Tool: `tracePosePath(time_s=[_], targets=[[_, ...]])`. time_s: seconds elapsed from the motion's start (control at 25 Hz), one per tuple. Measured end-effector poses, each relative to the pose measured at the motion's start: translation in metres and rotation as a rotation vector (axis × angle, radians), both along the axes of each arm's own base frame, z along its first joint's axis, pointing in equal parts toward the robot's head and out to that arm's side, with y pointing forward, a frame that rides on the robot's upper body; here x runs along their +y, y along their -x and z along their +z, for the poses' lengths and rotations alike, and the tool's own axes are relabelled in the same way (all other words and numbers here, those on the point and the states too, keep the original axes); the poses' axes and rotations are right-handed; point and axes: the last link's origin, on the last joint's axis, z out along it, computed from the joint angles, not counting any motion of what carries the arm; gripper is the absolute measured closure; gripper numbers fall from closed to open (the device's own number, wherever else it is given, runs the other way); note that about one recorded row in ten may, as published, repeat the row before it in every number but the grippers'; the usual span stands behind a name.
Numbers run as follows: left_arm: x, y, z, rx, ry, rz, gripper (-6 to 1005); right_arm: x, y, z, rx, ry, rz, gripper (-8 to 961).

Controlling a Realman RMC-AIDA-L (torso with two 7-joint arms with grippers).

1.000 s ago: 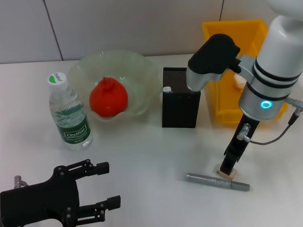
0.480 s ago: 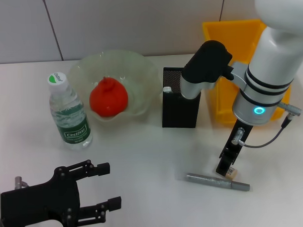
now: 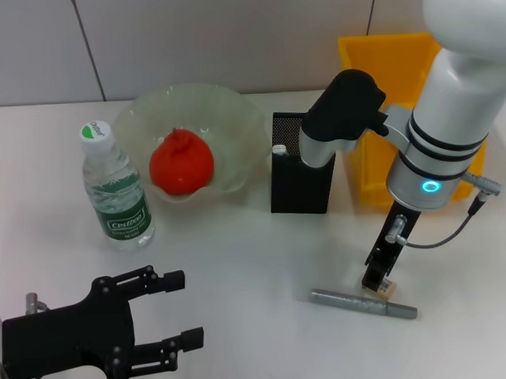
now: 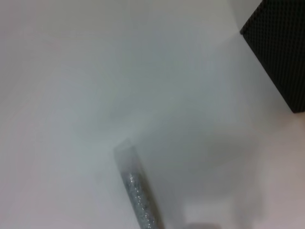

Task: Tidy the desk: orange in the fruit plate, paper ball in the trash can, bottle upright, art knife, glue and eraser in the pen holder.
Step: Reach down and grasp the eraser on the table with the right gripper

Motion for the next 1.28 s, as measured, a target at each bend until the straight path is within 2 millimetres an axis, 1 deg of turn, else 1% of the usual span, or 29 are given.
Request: tracePosePath(time_s=[0.12,0.24,0.56,1.0,1.28], targets=[[0.0,0.0,0.0,0.0,0.0,-0.001,214,-0.001,-0.001,0.0,-0.004,0.002,0.001,326],[0.0,0.0,0.0,0.0,0.0,-0.001,214,-0.001,-0.001,-0.001,0.0,0.004,0.0,506],[0.0,0.0,0.0,0.001,0.0,-0.001,214,-0.004,0.001,-0.004,0.014,0.016,-0.003,503],[0.001,-0.001,0.001,-0.001,0.002,-0.008,214,-0.003,-0.003,-0.006,0.017,0.004,0.0,504],[0.001,-0.002,0.001,-0.002,0.003,-0.009,214,-0.007,-0.006,-0.012,0.005,0.018,0.005,505]])
